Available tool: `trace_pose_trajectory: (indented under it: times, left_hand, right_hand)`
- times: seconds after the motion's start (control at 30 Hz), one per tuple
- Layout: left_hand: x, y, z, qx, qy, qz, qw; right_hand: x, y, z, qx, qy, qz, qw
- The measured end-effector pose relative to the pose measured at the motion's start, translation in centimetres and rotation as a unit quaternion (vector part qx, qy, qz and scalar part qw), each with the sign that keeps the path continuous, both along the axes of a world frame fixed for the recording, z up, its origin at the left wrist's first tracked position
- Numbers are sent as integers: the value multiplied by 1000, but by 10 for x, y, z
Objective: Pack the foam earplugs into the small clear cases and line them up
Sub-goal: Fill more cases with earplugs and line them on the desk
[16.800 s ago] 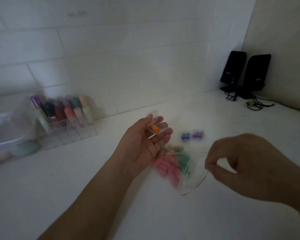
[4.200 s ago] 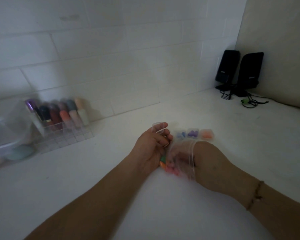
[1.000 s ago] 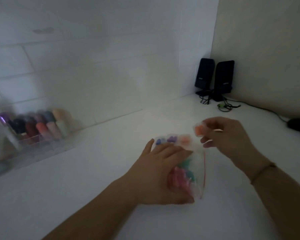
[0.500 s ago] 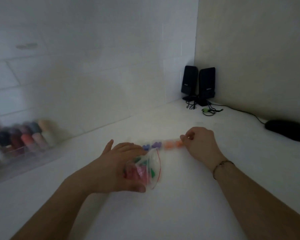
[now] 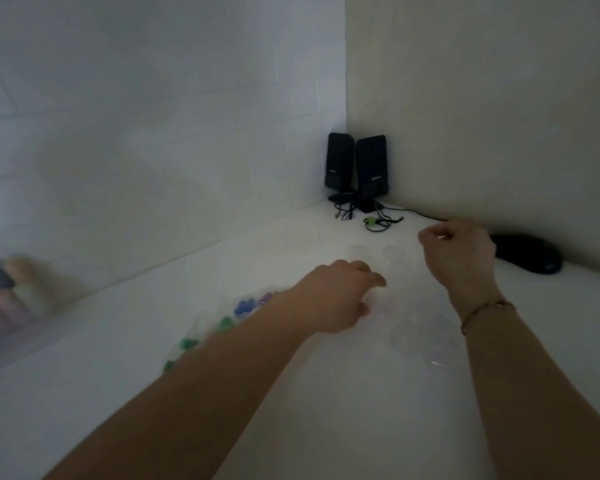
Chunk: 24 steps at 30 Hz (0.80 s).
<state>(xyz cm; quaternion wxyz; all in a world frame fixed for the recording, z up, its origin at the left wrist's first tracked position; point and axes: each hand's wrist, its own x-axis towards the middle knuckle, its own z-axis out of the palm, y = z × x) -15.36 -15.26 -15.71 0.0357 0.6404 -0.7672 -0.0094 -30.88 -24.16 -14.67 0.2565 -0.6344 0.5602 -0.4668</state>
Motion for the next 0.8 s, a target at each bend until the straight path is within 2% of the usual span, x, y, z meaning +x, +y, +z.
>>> trace_pose_trajectory:
  times: [0.1,0.2,0.33,0.4,0.53,0.7,0.8]
  left_hand:
    - [-12,-12,-9,-24,-14,-30,999]
    - [-19,-19,-8,-62,-17,-20,998]
    - [-27,-27,-4,-48,132,-49,989]
    - [-33,-35,-7,-45,151,-58,986]
    - [-45,-48,-11,-45,125,-17,991]
    - [-51,-49,-6,-49,116,0,992]
    - [-53,-44,-6,-78,44,-2,996]
  right_hand:
    - [2,-1,-1,-9,7,-1,1000]
    - [0,-2,0,-5,-1,-1,1000]
    - [-2,-5,0,-6,-19,-11,1000]
    - [-3,-5,0,-9,-18,-15,1000]
    - [-2,-3,1,-7,-37,-8,999]
    - [-1,2,4,-12,-10,3,1000]
    - [0,5,4,-26,3,4,1000]
